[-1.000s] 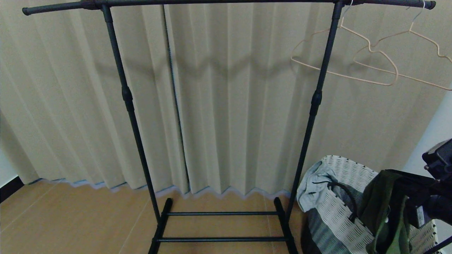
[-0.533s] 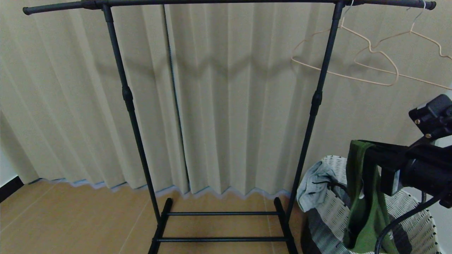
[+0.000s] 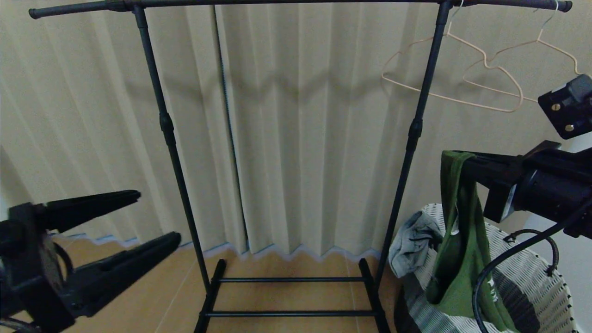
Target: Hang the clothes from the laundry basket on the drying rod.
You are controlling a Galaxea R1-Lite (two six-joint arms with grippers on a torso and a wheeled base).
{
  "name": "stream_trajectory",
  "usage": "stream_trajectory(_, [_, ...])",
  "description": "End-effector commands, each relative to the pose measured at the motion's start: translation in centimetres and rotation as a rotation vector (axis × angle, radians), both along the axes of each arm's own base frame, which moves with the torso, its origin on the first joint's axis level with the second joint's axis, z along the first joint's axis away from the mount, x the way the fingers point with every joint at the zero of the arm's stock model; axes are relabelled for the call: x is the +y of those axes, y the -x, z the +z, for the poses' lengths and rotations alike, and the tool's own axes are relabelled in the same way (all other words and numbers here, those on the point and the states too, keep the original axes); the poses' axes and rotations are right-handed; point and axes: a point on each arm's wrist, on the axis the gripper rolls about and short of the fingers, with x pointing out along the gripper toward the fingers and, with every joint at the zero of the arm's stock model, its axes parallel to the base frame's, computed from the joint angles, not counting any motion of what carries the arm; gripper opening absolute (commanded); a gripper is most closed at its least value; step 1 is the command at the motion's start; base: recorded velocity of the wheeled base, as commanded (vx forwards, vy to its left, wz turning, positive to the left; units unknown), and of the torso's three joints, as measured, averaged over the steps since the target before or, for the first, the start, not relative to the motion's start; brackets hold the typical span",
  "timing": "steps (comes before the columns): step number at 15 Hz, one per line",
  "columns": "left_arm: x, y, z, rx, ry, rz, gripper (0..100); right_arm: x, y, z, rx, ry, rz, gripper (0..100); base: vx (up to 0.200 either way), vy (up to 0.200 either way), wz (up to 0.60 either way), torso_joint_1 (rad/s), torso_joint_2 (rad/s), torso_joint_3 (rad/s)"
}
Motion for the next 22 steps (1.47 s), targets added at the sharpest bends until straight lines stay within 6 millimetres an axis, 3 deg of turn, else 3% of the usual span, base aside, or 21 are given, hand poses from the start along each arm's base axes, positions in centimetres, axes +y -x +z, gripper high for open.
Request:
stream_trajectory(1, [-7.1,-2.3,-2.6,0.121,-0.088,-0.138,100,0.8,0.0,0.7,-0.017,-0.01,0.042,0,0.0,0.0,0.0,0.0,0.0,0.0])
stream_trajectory(4, [-12.3,-3.7,-3.9,0.145,-0.092,-0.182,100,1.6,0.1,1.7,-0.046,-0.028,0.085,0,0.0,0.0,0.0,0.0,0.0,0.0])
stream_trajectory(5, [-13.0,-3.8,-4.1,0.153,-0.096,-0.195,100,1.7,0.1,1.8,-0.049,-0.032,0.091,0,0.0,0.0,0.0,0.0,0.0,0.0])
stream_trajectory(8, [-18.8,-5.2,-6.0,0.217,-0.112,-0.259,100,1.9,0.2,2.1,-0.042,-0.06,0.117,0,0.0,0.0,0.0,0.0,0.0,0.0])
stream_trajectory(11, [-22.9,-6.8,-7.7,0.238,-0.119,-0.277,100,2.1,0.6,2.2,-0.04,-0.075,0.141,0,0.0,0.0,0.0,0.0,0.0,0.0])
stream_trajectory(17, [-26.5,-9.6,-9.3,0.258,-0.088,-0.193,100,2.4,1.0,2.3,-0.042,-0.08,0.162,0,0.0,0.0,0.0,0.0,0.0,0.0])
stream_trajectory(22, [-27.0,-11.8,-10.8,0.272,-0.1,-0.152,100,2.4,1.1,2.4,-0.047,-0.083,0.165,0,0.0,0.0,0.0,0.0,0.0,0.0])
